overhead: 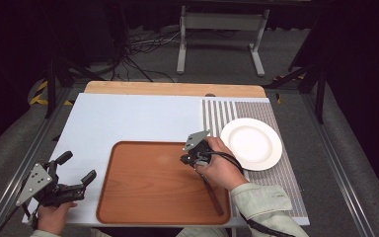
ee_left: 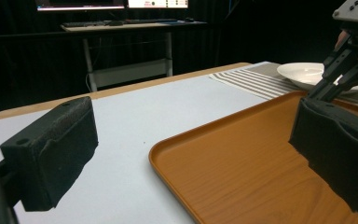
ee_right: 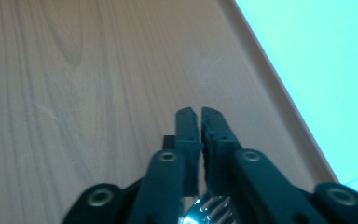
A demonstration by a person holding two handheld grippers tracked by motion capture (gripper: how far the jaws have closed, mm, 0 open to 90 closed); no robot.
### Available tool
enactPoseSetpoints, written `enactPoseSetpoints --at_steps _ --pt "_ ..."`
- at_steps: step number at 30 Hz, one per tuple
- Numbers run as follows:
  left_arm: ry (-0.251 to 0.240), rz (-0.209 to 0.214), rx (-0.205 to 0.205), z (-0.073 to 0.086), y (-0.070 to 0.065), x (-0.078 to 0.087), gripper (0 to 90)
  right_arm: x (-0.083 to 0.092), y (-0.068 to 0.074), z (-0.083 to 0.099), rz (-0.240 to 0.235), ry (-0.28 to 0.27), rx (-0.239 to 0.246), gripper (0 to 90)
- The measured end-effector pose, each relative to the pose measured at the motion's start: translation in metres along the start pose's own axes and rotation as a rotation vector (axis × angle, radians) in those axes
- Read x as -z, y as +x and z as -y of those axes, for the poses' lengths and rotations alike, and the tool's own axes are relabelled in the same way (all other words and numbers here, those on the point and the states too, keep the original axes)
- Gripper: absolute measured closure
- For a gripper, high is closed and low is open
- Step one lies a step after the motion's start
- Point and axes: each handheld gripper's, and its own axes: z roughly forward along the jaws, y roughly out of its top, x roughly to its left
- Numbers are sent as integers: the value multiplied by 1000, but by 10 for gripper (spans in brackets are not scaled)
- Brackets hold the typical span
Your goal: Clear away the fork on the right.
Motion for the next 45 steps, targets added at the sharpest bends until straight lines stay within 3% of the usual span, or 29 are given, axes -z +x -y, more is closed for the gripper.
enactPoseSetpoints --at_steps 17,28,45 --pt "0 1 1 0 0 0 15 -19 -5 12 -8 67 -23 900" --pt "0 0 -1 0 0 0 15 -19 -7 14 -4 77 -32 900" --pt "2 1 -1 0 0 1 15 -15 -14 20 41 108 -60 900"
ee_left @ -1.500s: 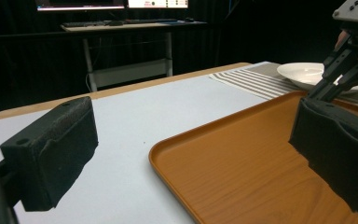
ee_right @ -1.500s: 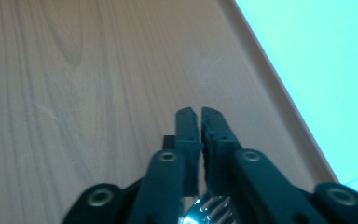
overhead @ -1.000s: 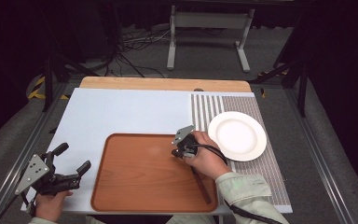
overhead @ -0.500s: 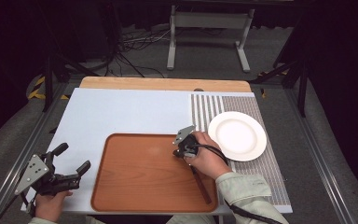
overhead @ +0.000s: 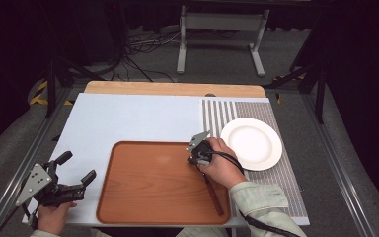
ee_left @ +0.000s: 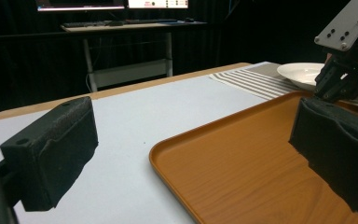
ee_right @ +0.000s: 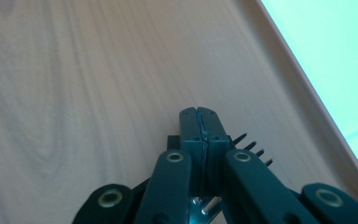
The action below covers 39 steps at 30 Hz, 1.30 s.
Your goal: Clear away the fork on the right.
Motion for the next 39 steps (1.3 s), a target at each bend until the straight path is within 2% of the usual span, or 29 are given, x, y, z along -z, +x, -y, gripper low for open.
enactPoseSetpoints --at_steps 24,39 --pt "3 4 -3 0 -1 -1 15 12 -17 17 106 45 -81 900" --pt "4 4 -1 0 -1 -1 15 18 -23 26 129 57 -119 900"
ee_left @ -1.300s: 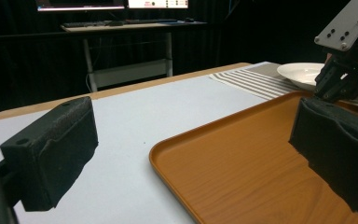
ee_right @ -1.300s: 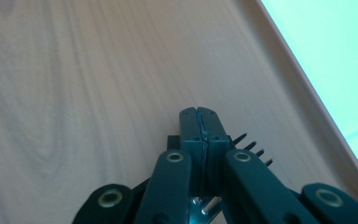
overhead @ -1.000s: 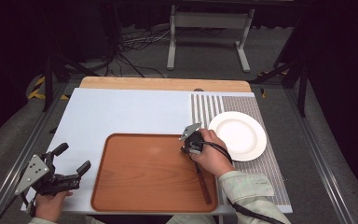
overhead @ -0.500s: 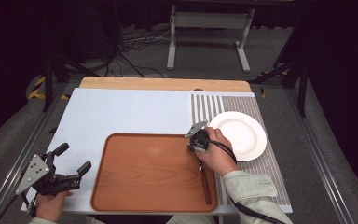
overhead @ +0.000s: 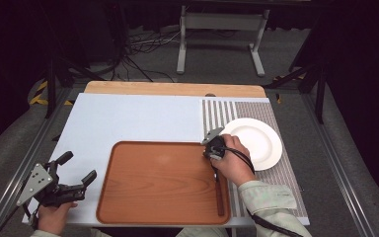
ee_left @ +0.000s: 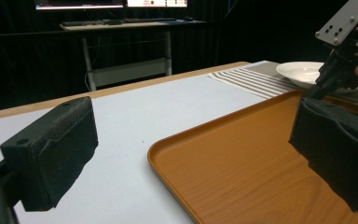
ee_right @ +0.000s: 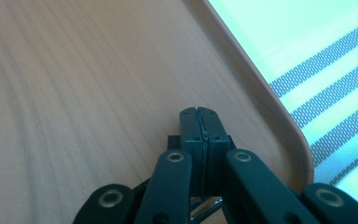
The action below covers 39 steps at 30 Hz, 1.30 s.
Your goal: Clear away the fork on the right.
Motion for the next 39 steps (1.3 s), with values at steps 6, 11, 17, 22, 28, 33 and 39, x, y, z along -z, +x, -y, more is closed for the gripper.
enactPoseSetpoints --at_steps 6,11,17,22,28,33,39 --pt "2 1 0 0 0 -1 15 1 -2 2 -5 -5 -15 900" --pt "1 2 -2 0 0 -1 15 7 -2 0 -3 -28 -16 900" --pt "1 8 -1 0 0 -3 15 24 -1 -2 -12 -95 -15 823" --pt "5 13 -2 0 0 -4 15 40 -1 -1 -29 -154 6 628" --pt "-2 9 -1 -1 0 -3 15 60 -1 4 -55 -285 -4 269" --pt "4 11 -1 0 -1 -4 15 78 1 10 -60 -386 17 170" --pt "3 10 1 0 -1 -4 16 95 -1 20 -46 -432 2 151"
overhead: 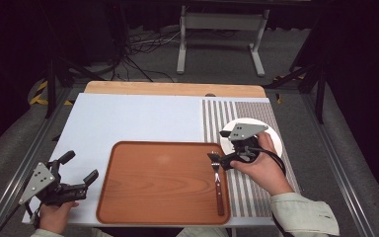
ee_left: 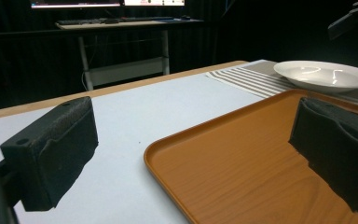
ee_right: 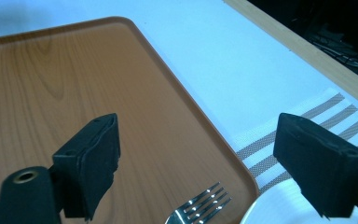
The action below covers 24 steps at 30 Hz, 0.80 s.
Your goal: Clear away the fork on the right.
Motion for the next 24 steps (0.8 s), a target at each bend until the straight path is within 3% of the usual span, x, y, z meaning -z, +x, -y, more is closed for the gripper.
enactPoseSetpoints --at_steps 11,24 --pt "-5 -3 0 -1 0 1 15 24 -3 12 32 -111 -30 139" --pt "-7 -8 8 0 1 1 15 58 -9 50 103 -248 -94 126"
